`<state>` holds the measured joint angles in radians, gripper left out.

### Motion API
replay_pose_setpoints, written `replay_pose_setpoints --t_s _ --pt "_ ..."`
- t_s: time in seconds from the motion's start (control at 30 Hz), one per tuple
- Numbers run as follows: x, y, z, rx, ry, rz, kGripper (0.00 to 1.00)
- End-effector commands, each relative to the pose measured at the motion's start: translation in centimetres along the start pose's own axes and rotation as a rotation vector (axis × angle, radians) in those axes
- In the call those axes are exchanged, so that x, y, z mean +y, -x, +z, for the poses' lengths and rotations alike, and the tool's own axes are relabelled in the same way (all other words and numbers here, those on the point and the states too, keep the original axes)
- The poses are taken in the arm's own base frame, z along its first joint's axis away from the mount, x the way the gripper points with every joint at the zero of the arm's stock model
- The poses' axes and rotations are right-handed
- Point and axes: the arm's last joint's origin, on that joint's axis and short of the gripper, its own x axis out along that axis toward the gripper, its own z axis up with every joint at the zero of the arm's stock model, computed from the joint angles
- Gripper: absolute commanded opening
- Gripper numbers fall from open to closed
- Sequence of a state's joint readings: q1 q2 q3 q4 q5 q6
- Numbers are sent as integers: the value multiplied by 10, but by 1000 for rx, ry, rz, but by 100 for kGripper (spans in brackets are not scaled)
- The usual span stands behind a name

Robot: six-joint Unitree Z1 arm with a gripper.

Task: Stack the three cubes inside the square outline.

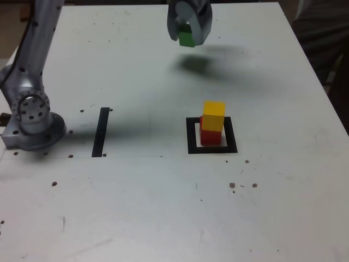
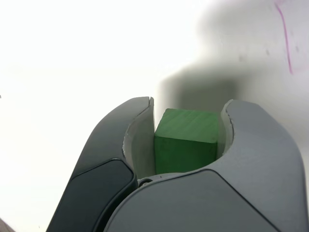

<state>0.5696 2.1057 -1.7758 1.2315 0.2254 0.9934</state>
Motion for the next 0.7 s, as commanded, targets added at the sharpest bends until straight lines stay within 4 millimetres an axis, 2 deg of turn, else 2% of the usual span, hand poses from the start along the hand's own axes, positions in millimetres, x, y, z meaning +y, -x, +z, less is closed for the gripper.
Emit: replay_pose_setpoints --t_s 0.0,0.4,0.67 --pt "-9 10 0 1 -1 5 35" --pt "-68 52 9 18 34 -1 35" --pt "-105 72 22 12 57 -18 35"
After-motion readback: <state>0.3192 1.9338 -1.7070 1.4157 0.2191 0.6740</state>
